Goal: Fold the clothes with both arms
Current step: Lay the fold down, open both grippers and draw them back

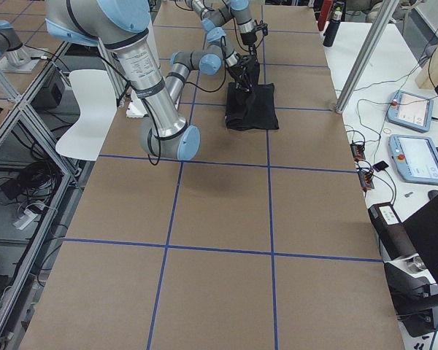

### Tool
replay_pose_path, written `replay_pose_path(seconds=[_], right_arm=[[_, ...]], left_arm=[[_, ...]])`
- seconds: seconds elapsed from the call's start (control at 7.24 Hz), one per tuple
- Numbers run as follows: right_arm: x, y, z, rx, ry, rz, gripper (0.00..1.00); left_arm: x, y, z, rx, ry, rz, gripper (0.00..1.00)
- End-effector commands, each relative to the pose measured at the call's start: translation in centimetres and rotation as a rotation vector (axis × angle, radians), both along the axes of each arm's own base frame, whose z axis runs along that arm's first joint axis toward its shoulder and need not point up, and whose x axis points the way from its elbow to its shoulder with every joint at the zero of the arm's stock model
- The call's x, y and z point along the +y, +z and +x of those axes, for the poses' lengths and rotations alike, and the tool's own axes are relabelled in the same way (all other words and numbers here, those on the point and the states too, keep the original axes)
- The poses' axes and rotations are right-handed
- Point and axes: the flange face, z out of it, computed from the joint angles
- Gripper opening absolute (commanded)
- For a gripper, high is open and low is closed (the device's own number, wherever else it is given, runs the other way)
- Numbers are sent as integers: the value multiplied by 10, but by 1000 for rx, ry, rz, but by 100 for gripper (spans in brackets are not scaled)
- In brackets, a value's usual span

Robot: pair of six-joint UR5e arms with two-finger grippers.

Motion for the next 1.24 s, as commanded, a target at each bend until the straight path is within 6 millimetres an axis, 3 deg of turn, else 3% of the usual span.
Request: replay_pose_path(seconds=[0.0, 0.41, 0.69, 1.11], right_arm=[[-47, 19, -19, 15, 17, -1, 0], [-69, 24, -34, 27, 22, -1, 0], [-78, 26, -44, 27, 5, -2, 0], [-104, 42, -37, 34, -24, -16, 0]], left_arm=[[-15, 3, 12, -22, -6, -7, 0], [-28, 19, 25, -56, -24, -18, 0], [-45, 32, 48, -61, -24, -22, 0], [-55, 44, 57, -81, -31, -30, 0]])
